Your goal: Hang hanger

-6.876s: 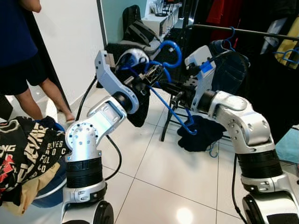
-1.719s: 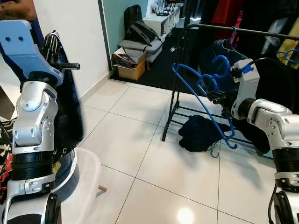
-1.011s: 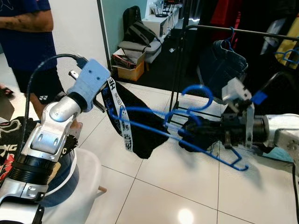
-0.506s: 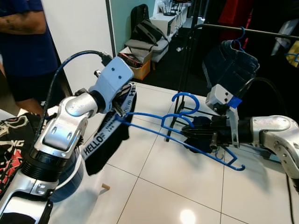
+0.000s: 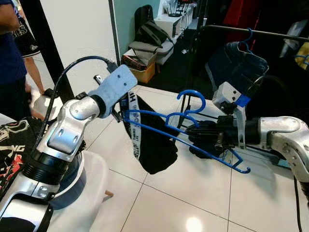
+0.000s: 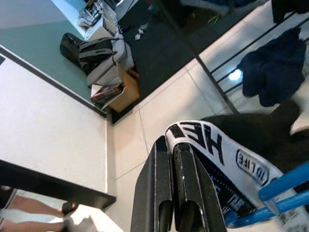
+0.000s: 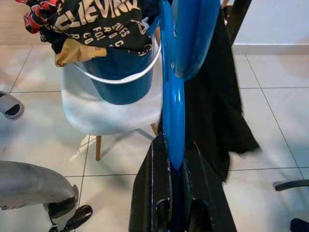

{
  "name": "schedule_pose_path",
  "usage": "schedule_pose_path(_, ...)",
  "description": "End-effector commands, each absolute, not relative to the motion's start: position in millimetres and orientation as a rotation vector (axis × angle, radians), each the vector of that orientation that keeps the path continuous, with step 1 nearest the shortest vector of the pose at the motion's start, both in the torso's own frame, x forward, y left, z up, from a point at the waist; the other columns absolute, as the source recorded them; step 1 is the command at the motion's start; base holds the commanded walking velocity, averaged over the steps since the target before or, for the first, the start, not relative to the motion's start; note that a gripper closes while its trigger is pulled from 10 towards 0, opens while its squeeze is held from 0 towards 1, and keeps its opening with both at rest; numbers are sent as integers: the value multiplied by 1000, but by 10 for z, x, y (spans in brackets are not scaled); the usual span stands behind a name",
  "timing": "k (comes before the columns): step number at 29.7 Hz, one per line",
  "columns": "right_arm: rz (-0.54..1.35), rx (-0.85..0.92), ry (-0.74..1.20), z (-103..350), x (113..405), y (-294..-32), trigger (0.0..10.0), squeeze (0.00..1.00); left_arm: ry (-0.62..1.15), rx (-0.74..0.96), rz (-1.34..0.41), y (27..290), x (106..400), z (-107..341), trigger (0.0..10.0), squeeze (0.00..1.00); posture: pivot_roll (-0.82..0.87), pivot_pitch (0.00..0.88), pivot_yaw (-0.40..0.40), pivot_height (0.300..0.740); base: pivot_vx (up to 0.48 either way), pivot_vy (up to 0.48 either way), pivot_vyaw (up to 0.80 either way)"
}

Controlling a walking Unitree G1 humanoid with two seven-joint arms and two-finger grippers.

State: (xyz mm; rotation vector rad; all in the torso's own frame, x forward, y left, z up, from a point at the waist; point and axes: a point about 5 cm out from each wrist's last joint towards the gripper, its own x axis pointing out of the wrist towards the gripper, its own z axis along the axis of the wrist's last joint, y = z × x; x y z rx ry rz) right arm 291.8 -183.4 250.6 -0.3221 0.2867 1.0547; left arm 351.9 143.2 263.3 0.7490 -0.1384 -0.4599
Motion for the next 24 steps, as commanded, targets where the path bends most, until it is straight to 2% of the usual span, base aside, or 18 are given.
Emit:
schedule_pose_path(1, 1067, -333, 267, 2565, 2901, -1798, 10000, 0, -144, 800, -443, 1456, 3531, 2676, 10000, 0, -106, 0, 21, 740, 0, 0, 0)
schedule_pose_path(15, 1015, -332, 255, 2617, 2931, -1839, 10000, 0, -145, 777, -465, 1384, 3506, 2695, 10000, 0, -107, 0, 21, 740, 0, 0, 0)
schedule_pose_path(24, 1018, -281, 228, 2645, 2961, -1770, 10000, 0, -142, 762, -464, 1356, 3516, 2668, 10000, 0, -109, 0, 22, 740, 0, 0, 0)
